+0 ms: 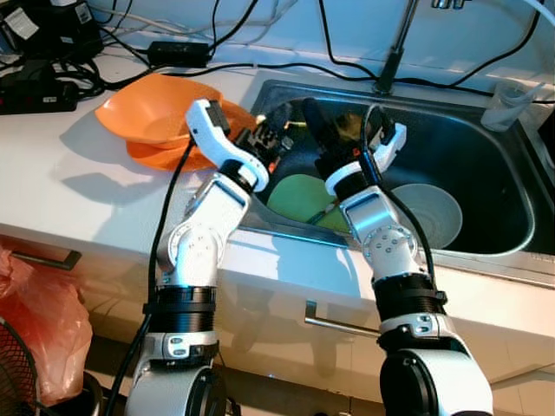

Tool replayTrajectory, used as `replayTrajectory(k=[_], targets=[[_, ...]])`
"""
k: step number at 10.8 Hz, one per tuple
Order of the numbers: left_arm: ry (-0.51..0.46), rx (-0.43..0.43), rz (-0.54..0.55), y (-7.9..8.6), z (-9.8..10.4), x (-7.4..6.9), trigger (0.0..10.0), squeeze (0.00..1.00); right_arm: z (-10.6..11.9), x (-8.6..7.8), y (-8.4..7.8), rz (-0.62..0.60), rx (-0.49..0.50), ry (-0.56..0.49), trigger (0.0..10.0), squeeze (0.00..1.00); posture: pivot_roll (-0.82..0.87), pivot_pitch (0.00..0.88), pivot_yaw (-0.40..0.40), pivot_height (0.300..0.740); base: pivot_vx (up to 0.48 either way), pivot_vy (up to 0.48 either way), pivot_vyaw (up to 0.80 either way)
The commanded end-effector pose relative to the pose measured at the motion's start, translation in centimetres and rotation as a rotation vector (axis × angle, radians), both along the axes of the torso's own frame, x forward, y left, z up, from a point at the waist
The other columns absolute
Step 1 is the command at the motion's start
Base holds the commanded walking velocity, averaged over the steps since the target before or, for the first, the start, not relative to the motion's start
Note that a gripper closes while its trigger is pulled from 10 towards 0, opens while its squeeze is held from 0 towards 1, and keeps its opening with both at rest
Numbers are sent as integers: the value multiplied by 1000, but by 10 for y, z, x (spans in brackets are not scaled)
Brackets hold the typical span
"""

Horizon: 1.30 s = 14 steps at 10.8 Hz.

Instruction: Kitchen organization

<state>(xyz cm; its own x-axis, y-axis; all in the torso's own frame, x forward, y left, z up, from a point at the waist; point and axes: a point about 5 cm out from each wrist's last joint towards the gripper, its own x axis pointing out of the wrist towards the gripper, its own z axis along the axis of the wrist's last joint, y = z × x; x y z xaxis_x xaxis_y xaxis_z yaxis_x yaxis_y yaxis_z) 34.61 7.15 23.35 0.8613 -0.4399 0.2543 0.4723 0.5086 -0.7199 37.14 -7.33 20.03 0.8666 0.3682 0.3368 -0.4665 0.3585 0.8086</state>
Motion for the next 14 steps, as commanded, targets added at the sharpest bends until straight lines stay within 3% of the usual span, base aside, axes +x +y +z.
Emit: replayTrajectory(k=[1,2,9,14], targets=[[10,-82,-78,-25,0,-11,0,0,22,-2,33,79,99,-52,4275,0,111,86,-30,740,0,0,0],[9,-82,-81,-25,0,-11,0,0,22,-2,33,80,106,-54,0,0,111,86,-31,740,0,0,0],[6,-61,-12,-10,2,-3,0,0,18,-2,28,62,107,-42,0,0,117,78,-31,740,0,0,0],[8,-57,-13,-12,0,-2,0,0,18,1,21,37,94,-38,0,0,112,66,-34,740,0,0,0]])
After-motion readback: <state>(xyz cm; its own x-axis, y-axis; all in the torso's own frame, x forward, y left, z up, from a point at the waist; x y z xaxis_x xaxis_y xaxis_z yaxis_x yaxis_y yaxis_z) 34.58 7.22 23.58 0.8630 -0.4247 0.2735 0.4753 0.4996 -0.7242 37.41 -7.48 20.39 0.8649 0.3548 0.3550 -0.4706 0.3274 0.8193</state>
